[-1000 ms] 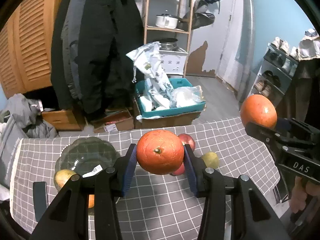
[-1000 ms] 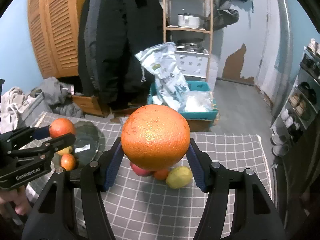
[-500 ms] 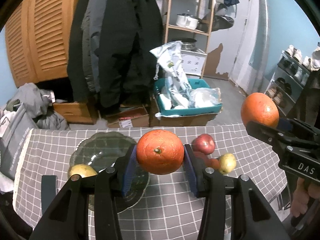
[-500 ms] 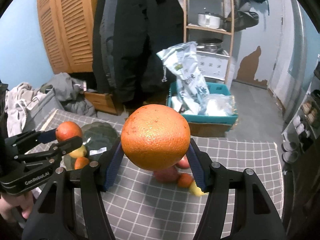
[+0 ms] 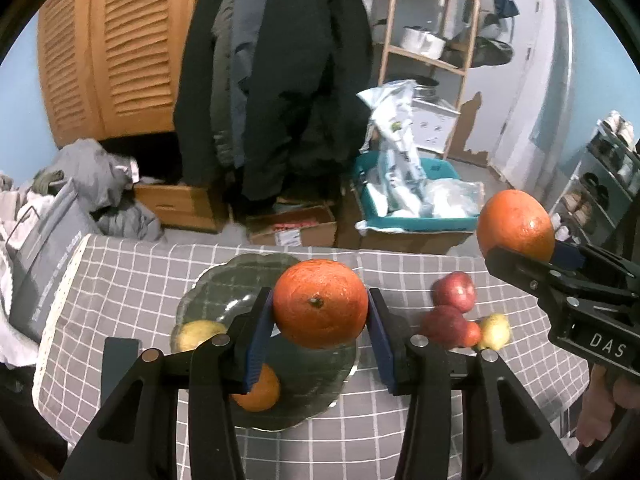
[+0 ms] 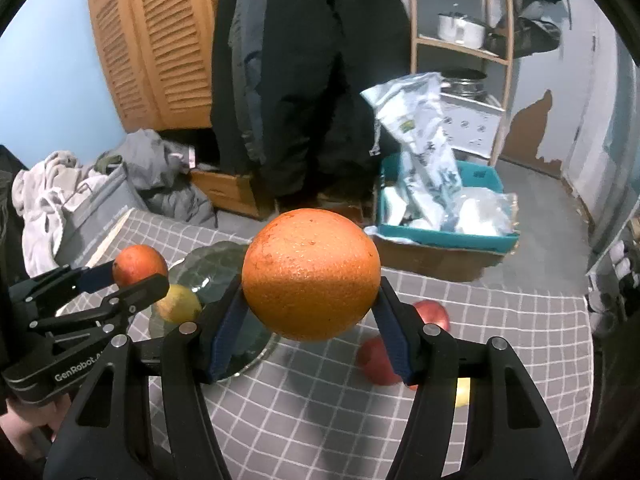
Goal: Organize fruits
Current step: 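Lift and carry the tangerine with the left tool while the right tool carries the orange to the bowl, then release the tangerine into the green bowl with the left tool while the right tool releases the orange there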
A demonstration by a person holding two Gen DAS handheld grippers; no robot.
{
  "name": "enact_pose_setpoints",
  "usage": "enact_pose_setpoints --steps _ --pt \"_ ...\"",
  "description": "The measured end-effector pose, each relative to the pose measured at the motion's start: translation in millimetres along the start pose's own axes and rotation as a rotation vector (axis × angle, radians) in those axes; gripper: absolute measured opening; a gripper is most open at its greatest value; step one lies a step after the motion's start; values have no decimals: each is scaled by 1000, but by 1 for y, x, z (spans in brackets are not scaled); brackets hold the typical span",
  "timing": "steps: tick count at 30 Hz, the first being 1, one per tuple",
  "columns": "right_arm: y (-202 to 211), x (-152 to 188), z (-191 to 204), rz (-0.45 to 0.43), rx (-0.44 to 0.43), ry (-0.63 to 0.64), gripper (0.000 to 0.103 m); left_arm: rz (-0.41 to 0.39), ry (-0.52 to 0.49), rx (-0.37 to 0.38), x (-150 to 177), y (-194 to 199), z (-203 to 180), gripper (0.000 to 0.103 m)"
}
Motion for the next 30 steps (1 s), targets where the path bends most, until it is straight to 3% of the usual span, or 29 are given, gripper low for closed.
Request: enact_pose_setpoints --steps 18,30 --pt "-106 1 50 160 -124 45 63 152 111 -96 7 -79 71 46" --pt "-155 14 61 256 -174 52 62 233 151 -140 21 -114 91 46"
Point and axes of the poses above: each gripper's, at about its wrist camera, not at the fingertips, and y roughly against the way its jaws point, z to its left, x to its underside, the point moved 2 cm from there along -y, roughly the way its jaws point, and after that the axes turned 14 degrees about y, right-handed, at the moved point
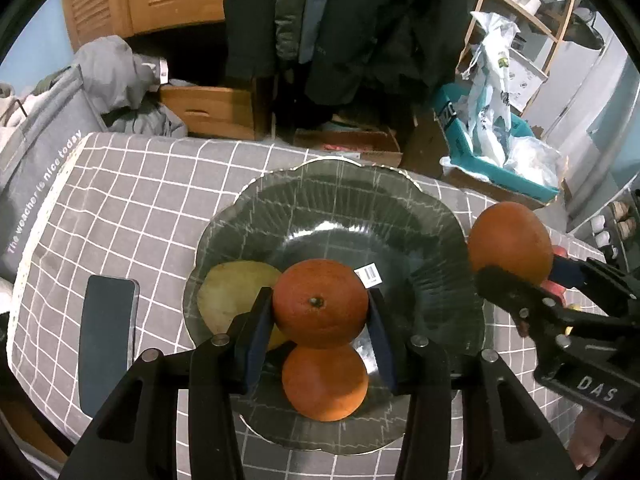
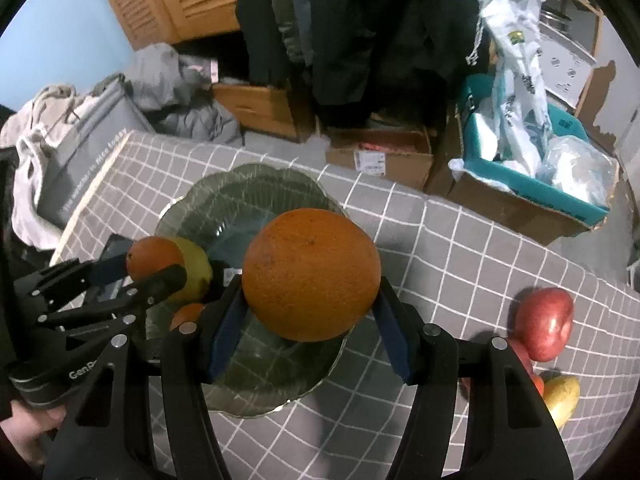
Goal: Organize fruits
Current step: 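Release the tangerine into the green bowl with the left tool while the right tool releases the orange there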
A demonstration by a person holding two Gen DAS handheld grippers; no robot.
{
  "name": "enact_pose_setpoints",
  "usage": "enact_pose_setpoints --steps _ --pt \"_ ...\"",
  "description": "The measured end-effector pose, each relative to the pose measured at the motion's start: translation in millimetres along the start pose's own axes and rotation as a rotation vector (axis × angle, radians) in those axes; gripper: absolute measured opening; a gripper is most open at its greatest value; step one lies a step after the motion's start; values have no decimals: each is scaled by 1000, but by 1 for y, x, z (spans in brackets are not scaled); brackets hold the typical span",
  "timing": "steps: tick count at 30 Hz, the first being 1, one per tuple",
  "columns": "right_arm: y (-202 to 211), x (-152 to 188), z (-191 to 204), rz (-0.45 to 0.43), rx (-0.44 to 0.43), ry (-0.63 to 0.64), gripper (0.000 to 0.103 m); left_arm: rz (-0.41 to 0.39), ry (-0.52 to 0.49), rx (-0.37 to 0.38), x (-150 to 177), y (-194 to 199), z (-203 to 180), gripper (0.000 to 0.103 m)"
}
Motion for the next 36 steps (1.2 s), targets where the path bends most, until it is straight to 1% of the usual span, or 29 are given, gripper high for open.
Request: enact_pose_setpoints --steps 8,12,14,16,18,19,25,36 --pt "-5 2 -2 14 -4 -9 63 40 -11 -3 4 -11 -4 46" --pt "-5 0 -1 12 -6 -10 63 62 -10 -26 6 -17 -3 47" --pt "-6 0 -1 13 -7 -9 62 69 -12 -35 6 -18 -3 51" --pt "-7 0 -1 16 -7 -10 63 56 -18 -34 6 -15 -3 61" --pt "-8 0 -1 19 -10 -11 63 41 -22 -36 5 -11 -3 66" --pt "-8 0 0 21 -11 -12 63 37 -22 -34 5 -9 -3 66" --pt "-13 0 5 35 -23 -4 63 45 -1 -42 7 -4 7 67" --pt "-34 2 30 97 -43 56 63 24 38 -92 9 6 38 67"
Point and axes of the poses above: each gripper's, at about its wrist camera, not at the fingertips, and y roughly against the way its jaws point, z to its left, x to its underside, the point moved 2 cm from there along -y, roughly the way its jaws point, and after that the axes turned 14 degrees about y, right-handed, at the moved point
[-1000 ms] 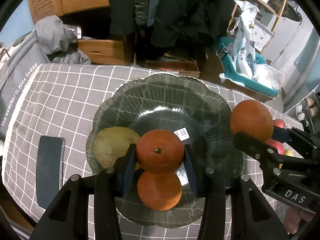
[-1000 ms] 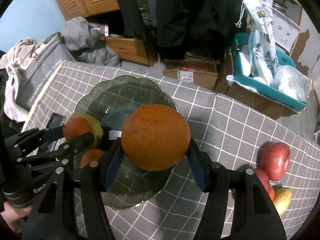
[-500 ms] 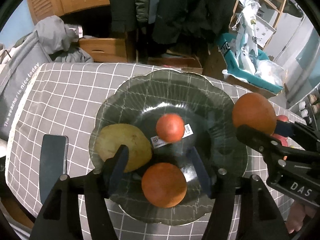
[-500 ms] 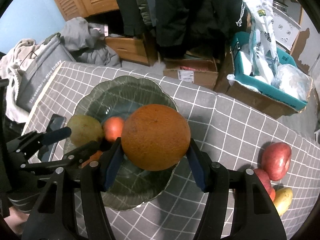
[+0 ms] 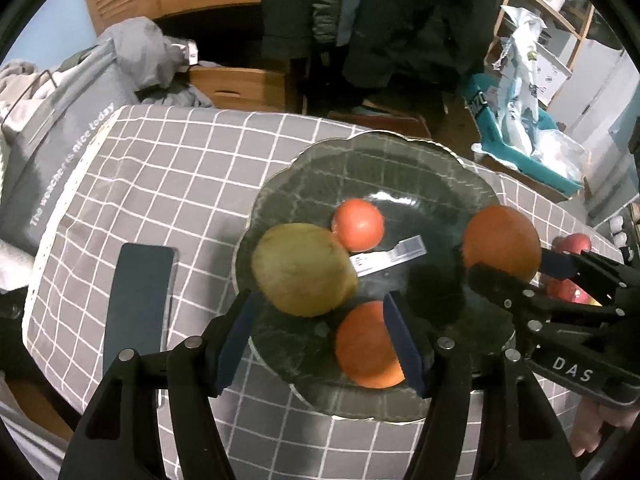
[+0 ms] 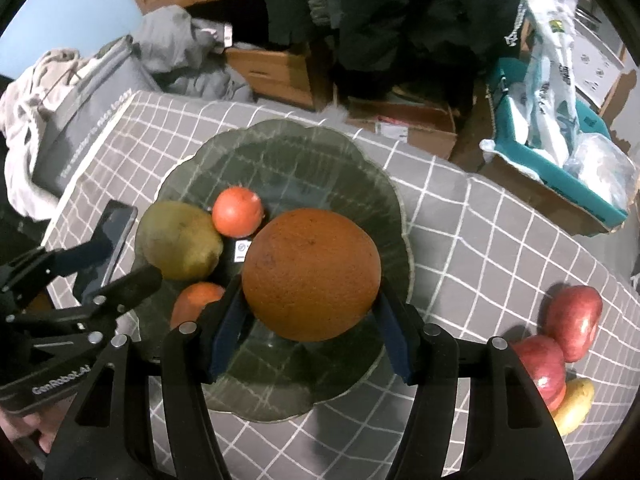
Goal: Organize fruits
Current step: 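Release the tangerine into the green bowl with the left tool while the right tool releases the orange there, then raise both open tools away from the bowl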
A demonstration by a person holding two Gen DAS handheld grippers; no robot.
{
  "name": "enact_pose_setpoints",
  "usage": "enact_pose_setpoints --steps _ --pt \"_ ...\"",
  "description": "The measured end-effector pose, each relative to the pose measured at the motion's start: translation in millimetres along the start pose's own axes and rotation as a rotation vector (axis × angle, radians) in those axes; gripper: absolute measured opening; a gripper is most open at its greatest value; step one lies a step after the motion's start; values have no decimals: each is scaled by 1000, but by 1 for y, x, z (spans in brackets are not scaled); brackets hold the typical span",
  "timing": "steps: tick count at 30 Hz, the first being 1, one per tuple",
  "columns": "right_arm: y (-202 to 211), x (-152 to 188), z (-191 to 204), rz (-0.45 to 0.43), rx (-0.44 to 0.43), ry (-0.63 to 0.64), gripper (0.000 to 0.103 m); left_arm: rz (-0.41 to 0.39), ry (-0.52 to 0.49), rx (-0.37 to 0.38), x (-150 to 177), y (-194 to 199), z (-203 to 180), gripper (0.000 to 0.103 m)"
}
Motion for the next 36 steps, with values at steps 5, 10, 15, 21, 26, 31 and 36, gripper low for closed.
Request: enact_pose_setpoints --steps 5,10,15,21,26,31,36 --pt "-10 0 12 30 -10 18 63 7 25 -3 1 1 12 67" --pt "-15 -1 17 55 -14 20 65 6 27 -5 2 3 18 67" --pt "-12 -2 15 37 -24 3 68 2 28 -1 3 6 21 67" --pt "2 -8 12 -3 -12 -6 73 -1 33 8 2 10 22 67" --pt "16 -11 10 -33 6 -6 73 -19 25 20 2 19 17 71" --pt "38 -11 9 -70 53 4 73 -48 12 34 1 32 10 75" --pt "67 -10 7 -124 96 10 73 -84 8 52 0 49 4 75"
Point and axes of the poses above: each gripper's, at about its wrist camera, not at the fingertips, and y roughly against the way its jaws point, z to its left, x to its underside, the point moved 2 cm from there along -y, roughly the way its jaws point, and after that the axes turned 14 degrees about y, right-handed, at the moved point
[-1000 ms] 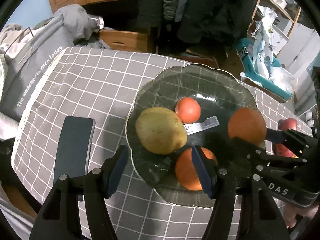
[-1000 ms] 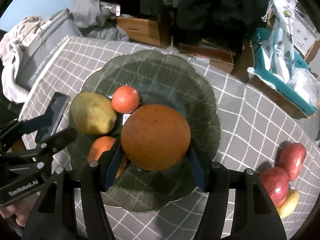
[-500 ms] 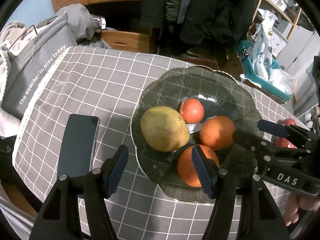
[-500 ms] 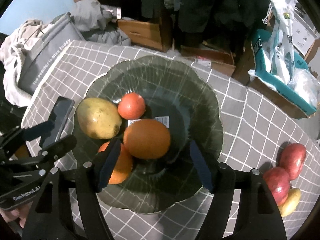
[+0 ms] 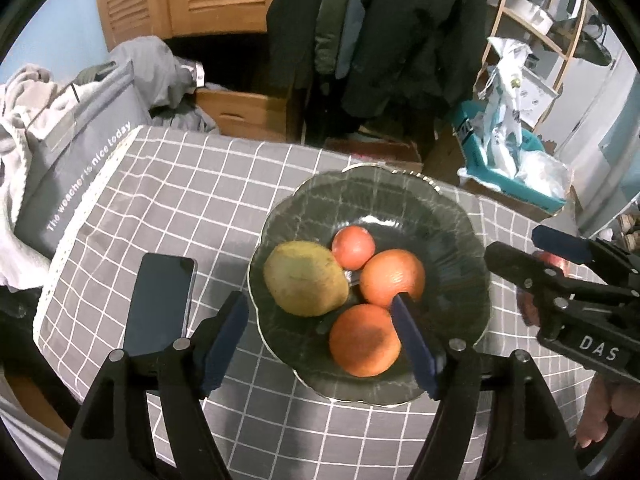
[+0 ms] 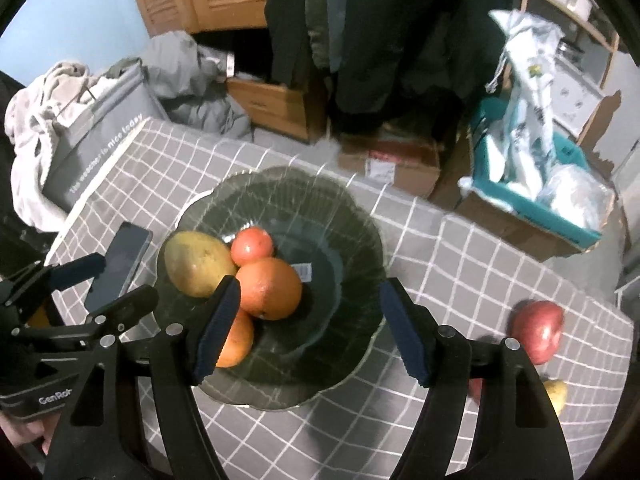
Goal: Organize fruits
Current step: 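Raise both open tools away from the bowl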
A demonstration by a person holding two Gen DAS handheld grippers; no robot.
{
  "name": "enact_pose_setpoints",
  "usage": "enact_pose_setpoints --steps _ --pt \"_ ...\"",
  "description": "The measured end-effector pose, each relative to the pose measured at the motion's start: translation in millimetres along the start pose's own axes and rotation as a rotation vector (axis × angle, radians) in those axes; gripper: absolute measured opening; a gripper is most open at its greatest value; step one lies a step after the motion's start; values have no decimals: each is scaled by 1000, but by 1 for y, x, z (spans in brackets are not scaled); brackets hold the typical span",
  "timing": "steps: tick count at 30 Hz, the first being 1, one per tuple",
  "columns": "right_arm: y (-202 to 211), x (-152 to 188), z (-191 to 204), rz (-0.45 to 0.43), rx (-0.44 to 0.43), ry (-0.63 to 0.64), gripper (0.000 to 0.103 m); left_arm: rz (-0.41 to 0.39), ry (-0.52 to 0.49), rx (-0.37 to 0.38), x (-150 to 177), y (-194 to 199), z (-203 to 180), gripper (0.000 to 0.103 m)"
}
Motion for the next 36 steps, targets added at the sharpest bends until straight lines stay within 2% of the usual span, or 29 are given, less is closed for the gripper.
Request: enact_pose_setpoints --steps 4,7,15,20,28,36 --pt "20 -2 -5 -38 26 -9 74 -36 -4 12 -1 16 -5 80" --pt "37 -3 -8 -69 59 -2 78 -65 -15 14 -2 29 -9 80" --pt "73 3 -13 -126 100 3 79 -121 -32 38 -3 58 -20 80" --pt "97 9 -19 -164 114 -2 83 -168 -52 60 -2 77 -31 87" --pt "135 23 -35 -218 156 -19 84 -190 -104 96 3 98 -56 88" --pt "166 40 -51 -243 210 -37 84 -255 -183 134 14 125 -89 94"
Point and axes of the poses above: each gripper's, at about its wrist camera, not at the fingertips, and y roughly against the way its jaws point, z to its left, x to its underside, the point moved 2 cm from there along -y, roughly the way its jaws point, and after that the axes turned 14 degrees about y, right-handed, at the moved point
